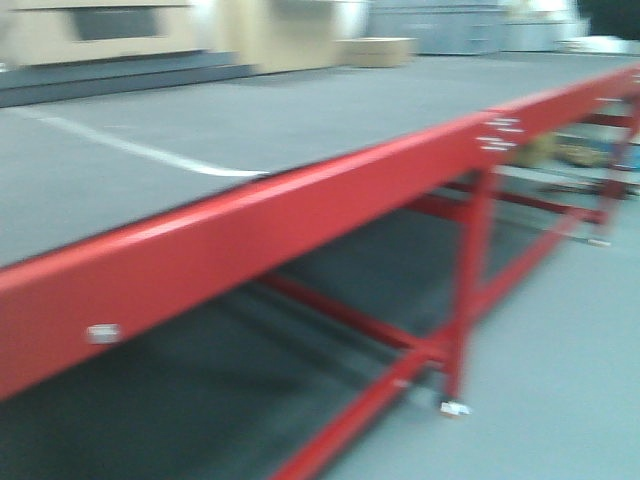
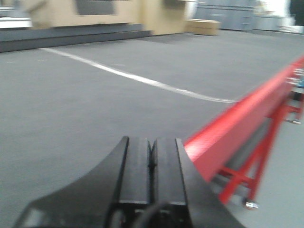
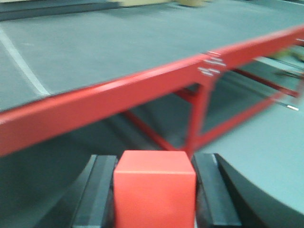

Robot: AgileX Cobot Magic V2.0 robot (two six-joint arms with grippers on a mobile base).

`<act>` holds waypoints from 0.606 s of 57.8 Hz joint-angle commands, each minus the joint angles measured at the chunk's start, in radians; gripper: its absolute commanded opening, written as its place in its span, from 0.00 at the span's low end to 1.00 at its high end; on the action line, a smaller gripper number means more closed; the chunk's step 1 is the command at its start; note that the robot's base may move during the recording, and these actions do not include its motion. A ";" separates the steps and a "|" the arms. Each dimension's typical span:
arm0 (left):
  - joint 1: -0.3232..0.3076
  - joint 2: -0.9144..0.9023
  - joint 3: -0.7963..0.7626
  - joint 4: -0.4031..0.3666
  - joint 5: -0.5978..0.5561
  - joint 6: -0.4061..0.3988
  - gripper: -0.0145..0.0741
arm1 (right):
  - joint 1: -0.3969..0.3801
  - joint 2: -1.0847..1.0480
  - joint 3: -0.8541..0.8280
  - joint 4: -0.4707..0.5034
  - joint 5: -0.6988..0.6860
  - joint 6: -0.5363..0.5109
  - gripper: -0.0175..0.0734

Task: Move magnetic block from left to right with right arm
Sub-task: 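Drive the base away from the first table carrying the cube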

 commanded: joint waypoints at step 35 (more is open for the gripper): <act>-0.006 -0.012 0.007 -0.005 -0.083 -0.006 0.02 | -0.007 0.009 -0.033 -0.025 -0.081 -0.006 0.41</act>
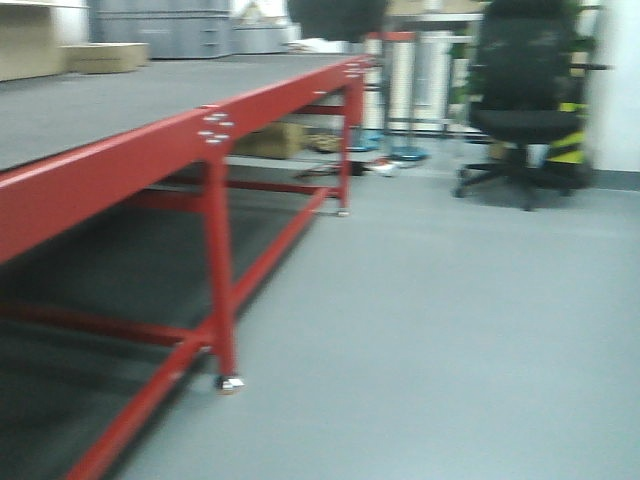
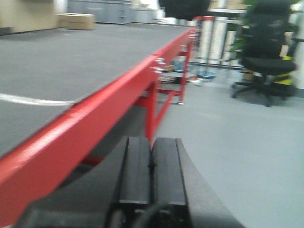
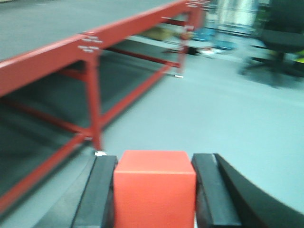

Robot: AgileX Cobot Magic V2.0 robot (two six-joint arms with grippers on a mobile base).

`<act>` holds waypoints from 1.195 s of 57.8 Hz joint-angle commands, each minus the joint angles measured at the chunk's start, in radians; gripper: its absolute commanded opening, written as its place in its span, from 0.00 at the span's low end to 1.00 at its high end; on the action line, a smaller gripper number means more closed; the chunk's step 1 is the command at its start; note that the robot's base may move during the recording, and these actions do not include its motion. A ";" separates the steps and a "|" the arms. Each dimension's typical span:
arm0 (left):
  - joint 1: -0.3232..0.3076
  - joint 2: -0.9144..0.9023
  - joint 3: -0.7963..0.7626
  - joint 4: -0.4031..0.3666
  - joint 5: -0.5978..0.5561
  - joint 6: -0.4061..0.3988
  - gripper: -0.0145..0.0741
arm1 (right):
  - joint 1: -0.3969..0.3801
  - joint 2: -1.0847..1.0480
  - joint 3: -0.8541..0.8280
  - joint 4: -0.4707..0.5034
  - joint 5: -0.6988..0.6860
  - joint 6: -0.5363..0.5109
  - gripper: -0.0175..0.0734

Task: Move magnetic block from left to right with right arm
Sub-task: 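Drive the base away from the first table carrying the cube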

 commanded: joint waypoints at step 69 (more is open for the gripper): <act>-0.006 -0.012 0.007 -0.005 -0.083 -0.006 0.02 | -0.007 0.009 -0.033 -0.025 -0.081 -0.006 0.41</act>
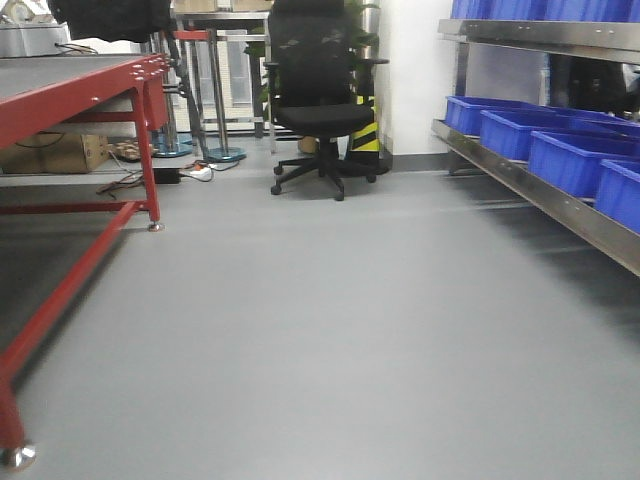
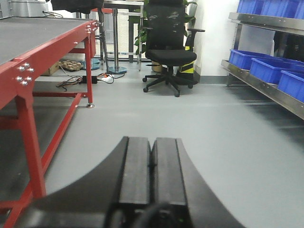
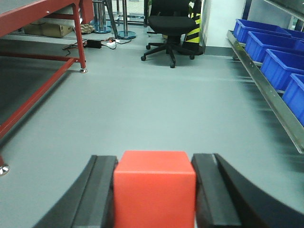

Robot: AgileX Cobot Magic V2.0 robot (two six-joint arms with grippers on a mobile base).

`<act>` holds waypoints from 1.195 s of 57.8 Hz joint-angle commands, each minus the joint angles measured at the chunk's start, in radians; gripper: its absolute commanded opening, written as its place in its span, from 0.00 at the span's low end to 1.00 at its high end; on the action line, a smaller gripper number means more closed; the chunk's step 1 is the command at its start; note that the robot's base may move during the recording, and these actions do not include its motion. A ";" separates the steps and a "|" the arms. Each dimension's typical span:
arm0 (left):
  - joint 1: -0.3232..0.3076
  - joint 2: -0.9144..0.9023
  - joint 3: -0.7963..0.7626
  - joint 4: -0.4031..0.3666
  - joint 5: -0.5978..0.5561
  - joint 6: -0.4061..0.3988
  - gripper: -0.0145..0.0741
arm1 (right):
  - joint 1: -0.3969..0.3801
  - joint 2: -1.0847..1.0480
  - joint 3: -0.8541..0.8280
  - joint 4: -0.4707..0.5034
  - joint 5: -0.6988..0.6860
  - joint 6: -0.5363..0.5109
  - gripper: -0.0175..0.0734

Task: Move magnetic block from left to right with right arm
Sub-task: 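Drive the base away from the first table carrying the cube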

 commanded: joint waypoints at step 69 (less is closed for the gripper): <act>-0.006 -0.010 0.007 -0.005 -0.083 -0.006 0.02 | -0.004 0.012 -0.033 -0.025 -0.083 -0.006 0.41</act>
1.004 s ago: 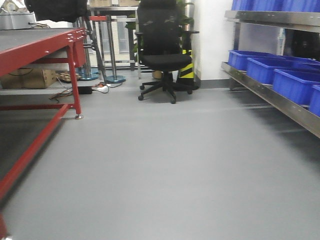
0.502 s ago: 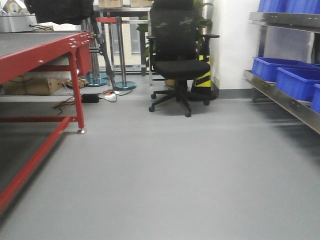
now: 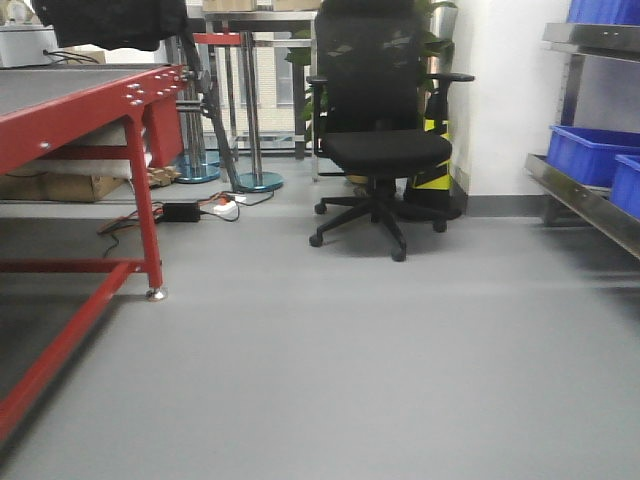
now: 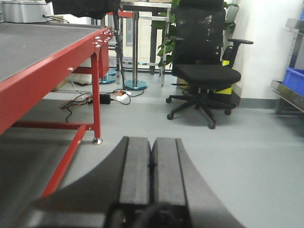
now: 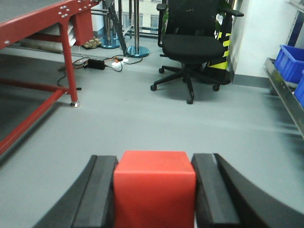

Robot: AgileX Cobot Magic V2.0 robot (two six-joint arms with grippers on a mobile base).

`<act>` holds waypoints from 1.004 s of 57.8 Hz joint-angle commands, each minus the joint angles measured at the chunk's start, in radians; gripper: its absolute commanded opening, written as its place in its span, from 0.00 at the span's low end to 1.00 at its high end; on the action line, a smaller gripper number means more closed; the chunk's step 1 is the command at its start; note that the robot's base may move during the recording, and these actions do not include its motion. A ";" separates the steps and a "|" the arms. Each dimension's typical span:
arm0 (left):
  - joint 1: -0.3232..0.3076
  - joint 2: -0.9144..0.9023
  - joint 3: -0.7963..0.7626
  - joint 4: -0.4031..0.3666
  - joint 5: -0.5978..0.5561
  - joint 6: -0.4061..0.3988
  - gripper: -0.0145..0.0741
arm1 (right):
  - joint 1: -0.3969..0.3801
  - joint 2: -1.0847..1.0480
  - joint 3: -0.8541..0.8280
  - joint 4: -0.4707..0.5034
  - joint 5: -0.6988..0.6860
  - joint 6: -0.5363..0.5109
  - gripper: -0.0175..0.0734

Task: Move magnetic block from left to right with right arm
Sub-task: 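Drive the base away from the first table carrying the cube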

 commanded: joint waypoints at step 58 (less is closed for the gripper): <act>-0.006 -0.010 0.007 -0.005 -0.083 -0.006 0.02 | -0.004 0.012 -0.033 -0.025 -0.082 -0.006 0.41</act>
